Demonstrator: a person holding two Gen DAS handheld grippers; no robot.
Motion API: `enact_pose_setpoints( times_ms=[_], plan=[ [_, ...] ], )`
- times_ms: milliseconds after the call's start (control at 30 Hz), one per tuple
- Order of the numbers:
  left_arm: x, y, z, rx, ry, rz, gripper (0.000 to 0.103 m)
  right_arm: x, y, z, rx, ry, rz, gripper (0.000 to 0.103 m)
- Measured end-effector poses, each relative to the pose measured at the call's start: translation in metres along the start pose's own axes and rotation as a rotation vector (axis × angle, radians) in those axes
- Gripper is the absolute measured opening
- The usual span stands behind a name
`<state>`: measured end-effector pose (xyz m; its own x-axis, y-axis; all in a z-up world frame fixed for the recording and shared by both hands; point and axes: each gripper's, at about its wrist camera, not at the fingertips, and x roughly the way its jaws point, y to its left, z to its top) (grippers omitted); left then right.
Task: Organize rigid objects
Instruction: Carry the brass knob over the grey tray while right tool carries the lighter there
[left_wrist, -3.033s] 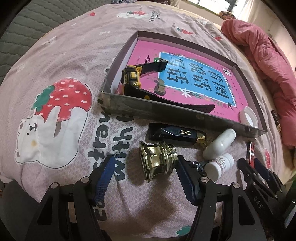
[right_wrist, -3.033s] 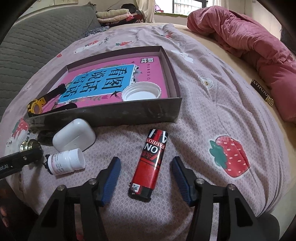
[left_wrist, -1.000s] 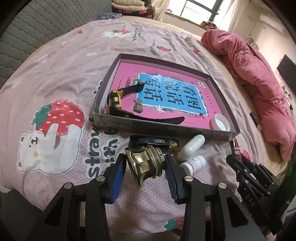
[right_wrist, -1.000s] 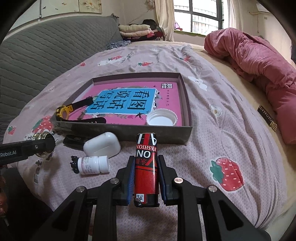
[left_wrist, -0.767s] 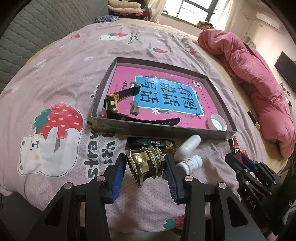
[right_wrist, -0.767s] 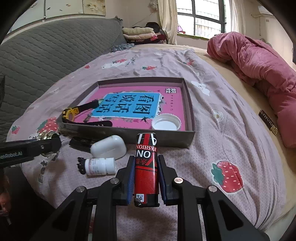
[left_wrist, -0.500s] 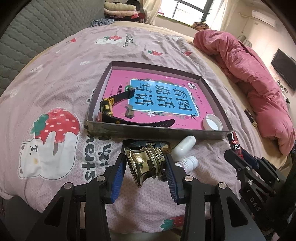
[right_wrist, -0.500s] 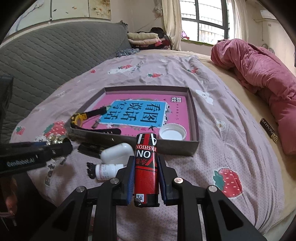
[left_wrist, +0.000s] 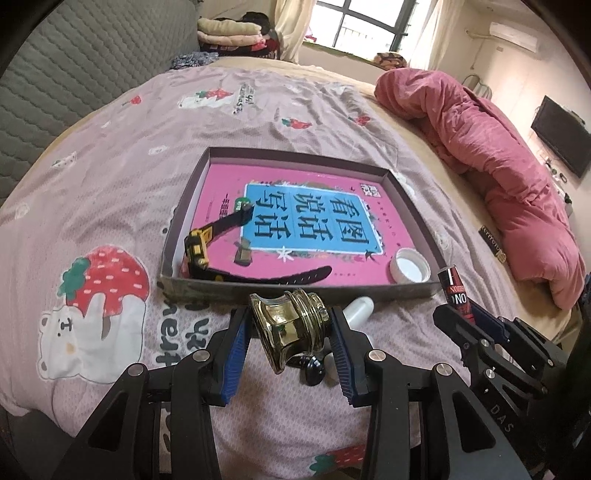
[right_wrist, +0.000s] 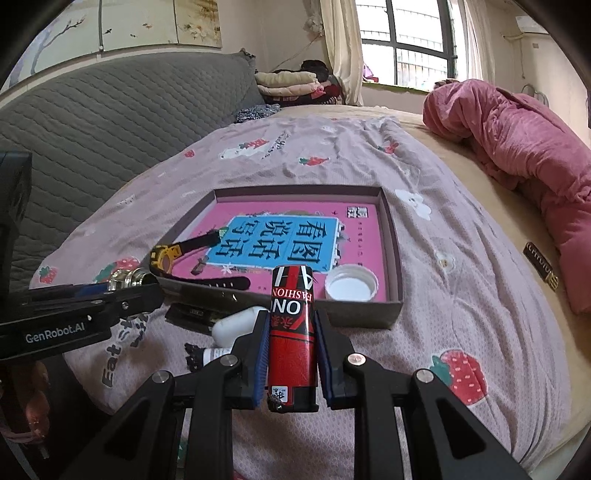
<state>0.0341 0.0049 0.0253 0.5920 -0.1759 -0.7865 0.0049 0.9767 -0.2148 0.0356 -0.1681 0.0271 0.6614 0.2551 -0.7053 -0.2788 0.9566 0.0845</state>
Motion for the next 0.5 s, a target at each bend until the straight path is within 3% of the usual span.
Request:
enact_pose_setpoints(
  times_ms=[500],
  plan=[
    [-0.001, 0.004, 0.022, -0.021, -0.036, 0.001, 0.044, -0.001, -0.001, 0.019, 0.012, -0.045, -0.004, 0.023]
  ],
)
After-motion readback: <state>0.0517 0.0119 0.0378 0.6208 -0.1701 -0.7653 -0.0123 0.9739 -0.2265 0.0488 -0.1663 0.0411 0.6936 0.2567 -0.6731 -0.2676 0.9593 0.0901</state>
